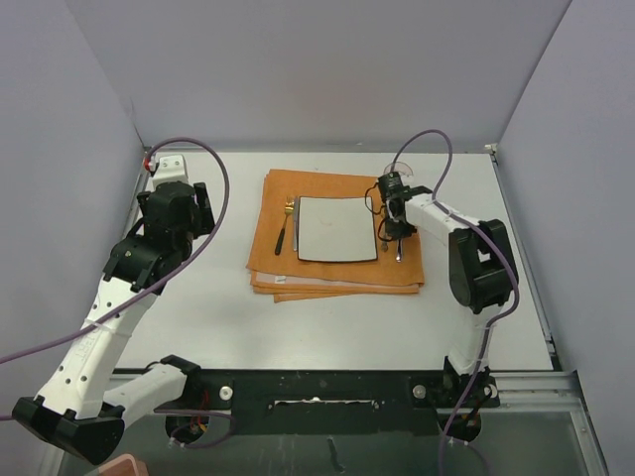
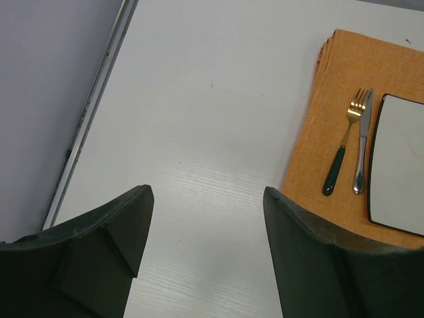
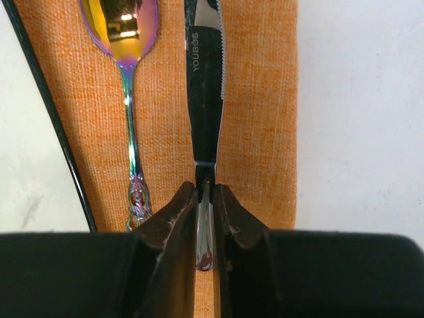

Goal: Set the dinner table for one person
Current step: Place the knife on the napkin.

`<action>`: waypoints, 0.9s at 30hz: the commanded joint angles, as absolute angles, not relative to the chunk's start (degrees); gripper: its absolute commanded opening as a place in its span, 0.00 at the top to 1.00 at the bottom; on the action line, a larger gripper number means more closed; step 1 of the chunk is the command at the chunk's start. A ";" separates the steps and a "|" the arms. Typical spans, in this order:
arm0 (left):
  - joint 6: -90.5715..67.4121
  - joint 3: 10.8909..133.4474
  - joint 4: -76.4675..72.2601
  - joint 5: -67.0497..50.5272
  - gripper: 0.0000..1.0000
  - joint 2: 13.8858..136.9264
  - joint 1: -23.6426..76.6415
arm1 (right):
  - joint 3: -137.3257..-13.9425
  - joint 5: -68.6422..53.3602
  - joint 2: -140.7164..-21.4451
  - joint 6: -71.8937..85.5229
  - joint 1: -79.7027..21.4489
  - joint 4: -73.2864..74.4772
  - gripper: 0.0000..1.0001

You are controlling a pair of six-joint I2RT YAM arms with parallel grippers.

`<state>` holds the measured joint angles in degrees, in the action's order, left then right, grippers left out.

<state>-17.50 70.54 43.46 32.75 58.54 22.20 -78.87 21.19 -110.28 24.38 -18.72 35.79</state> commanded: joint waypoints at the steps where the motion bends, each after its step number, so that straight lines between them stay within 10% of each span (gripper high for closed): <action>1: -16.28 73.92 40.07 34.05 0.34 58.36 22.50 | -83.38 20.74 -111.03 23.23 -18.56 33.07 1.00; 27: -14.34 73.91 39.74 36.01 0.34 58.41 22.59 | -88.91 17.50 -116.51 21.60 -14.87 32.53 1.00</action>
<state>-15.25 70.57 43.42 34.72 58.57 22.39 -85.52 17.74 -116.14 22.48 -14.96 34.74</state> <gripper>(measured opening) 0.661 0.103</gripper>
